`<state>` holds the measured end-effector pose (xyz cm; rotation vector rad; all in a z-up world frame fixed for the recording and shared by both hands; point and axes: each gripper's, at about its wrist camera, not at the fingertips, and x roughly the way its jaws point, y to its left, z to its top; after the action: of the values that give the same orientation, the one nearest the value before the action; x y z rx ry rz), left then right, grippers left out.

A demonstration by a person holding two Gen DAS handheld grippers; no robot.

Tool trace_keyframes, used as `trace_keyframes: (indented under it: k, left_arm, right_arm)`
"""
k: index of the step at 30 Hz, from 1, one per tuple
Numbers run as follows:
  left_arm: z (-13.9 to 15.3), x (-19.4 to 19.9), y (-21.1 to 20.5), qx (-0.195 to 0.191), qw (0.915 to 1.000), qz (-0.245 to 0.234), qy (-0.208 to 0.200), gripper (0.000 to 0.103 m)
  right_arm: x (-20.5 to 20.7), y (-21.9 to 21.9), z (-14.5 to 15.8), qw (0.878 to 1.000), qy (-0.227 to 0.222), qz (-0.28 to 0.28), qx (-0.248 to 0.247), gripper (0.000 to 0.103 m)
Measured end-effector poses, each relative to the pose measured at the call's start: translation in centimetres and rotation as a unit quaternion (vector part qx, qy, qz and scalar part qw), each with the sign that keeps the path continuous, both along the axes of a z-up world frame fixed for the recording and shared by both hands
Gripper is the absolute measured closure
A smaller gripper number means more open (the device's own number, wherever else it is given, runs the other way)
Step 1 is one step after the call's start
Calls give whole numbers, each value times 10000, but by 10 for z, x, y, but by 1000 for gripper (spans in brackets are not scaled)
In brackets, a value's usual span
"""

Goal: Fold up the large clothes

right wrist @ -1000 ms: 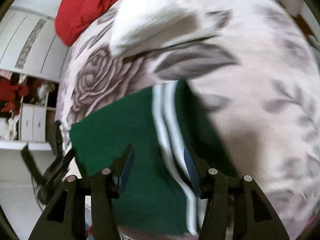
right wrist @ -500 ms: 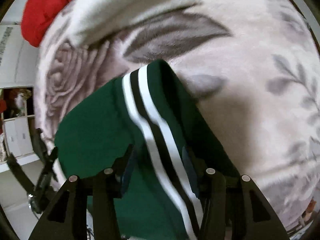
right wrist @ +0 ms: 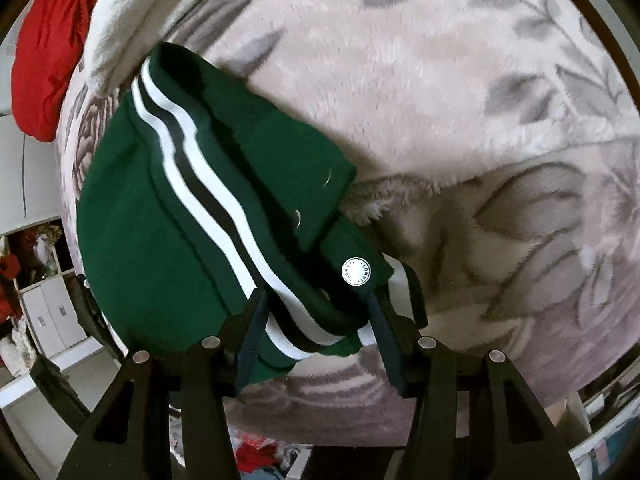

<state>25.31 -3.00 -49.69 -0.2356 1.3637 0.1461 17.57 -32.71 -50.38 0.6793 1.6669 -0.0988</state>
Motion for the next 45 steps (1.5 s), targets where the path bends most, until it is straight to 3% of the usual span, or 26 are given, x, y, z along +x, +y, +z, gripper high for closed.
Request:
trace_keyframes:
  k: [4,8,12,16,19,22,25,26,27,28,32,35,37,38,41,45]
  left_arm:
    - [0,0,0,117,9998,131,17,0]
    - [0,-1,0,240,9994,246,7,0]
    - [-1,-3,-1,318,9990,308,5,0]
    - [-5,-6,-1,392,9988,284,27,0]
    - [-7,-8,0,379,9988,278,110,0]
    - [8,-11,2,517,9984,215,20,0]
    - [27,-14,14,775,9965,248,-195,0]
    - [31,-15,19,856,9956,290,-254,0]
    - [35,-15,27,953,9943,371,-313,0]
    - [36,-15,34,993,9935,443,-334,0]
    - [26,-10,60,995,9921,732,-210,0]
    - [19,-6,68,946,9917,853,-147,0]
    - [19,-4,73,911,9915,909,-171,0]
    - [20,0,78,886,9914,934,-226,0]
    - [27,10,87,862,9909,978,-344,0]
    - [33,39,107,734,9907,948,-641,0]
  right_arm:
    - [-1,2,-10,10000,-83,-26,29,51]
    - [-7,7,1,9983,-294,337,-362,78]
    - [-16,5,23,9972,-495,400,-401,93]
    - [-27,-6,45,9957,-629,562,-396,97]
    - [-24,-6,25,9956,-343,730,-468,97]
    - [-18,-3,8,9945,19,974,-389,94]
    - [-7,-19,25,9968,-4,785,179,85]
    - [-4,-26,33,9973,-79,674,285,72]
    - [-1,-32,43,9975,-243,566,346,51]
    - [3,-35,49,9970,-400,535,394,44]
    - [42,-19,41,9899,-851,853,741,42]
    - [67,0,1,9886,-606,960,992,42]
    - [75,9,-11,9892,-554,1013,905,65]
    - [75,13,-7,9898,-645,1053,710,99]
    - [76,11,18,9866,-1117,1132,371,100]
    - [90,2,-3,9937,-308,965,482,99]
